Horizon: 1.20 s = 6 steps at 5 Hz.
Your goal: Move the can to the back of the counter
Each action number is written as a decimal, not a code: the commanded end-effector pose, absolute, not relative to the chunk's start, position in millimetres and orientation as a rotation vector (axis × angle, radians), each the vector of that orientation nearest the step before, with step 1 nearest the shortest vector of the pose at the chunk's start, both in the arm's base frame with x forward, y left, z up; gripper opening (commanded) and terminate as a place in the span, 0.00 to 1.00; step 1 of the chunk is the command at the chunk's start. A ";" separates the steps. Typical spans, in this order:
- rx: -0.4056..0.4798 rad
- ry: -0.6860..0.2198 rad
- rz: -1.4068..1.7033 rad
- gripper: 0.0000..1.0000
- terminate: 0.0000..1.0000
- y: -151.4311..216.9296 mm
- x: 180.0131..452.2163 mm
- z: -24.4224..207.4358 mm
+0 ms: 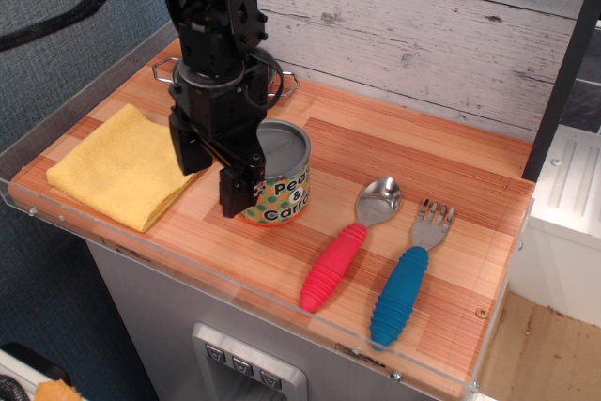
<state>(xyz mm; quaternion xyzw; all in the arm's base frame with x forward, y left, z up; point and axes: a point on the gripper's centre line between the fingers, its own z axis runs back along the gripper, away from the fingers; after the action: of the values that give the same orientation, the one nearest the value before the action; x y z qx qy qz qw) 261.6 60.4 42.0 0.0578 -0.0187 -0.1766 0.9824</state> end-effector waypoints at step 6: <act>0.111 -0.197 -0.550 1.00 0.00 18.4 363.0 62.5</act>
<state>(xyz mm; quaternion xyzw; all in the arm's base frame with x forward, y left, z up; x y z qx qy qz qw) 356.5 16.8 45.6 0.0464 -0.0814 -0.2672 0.9591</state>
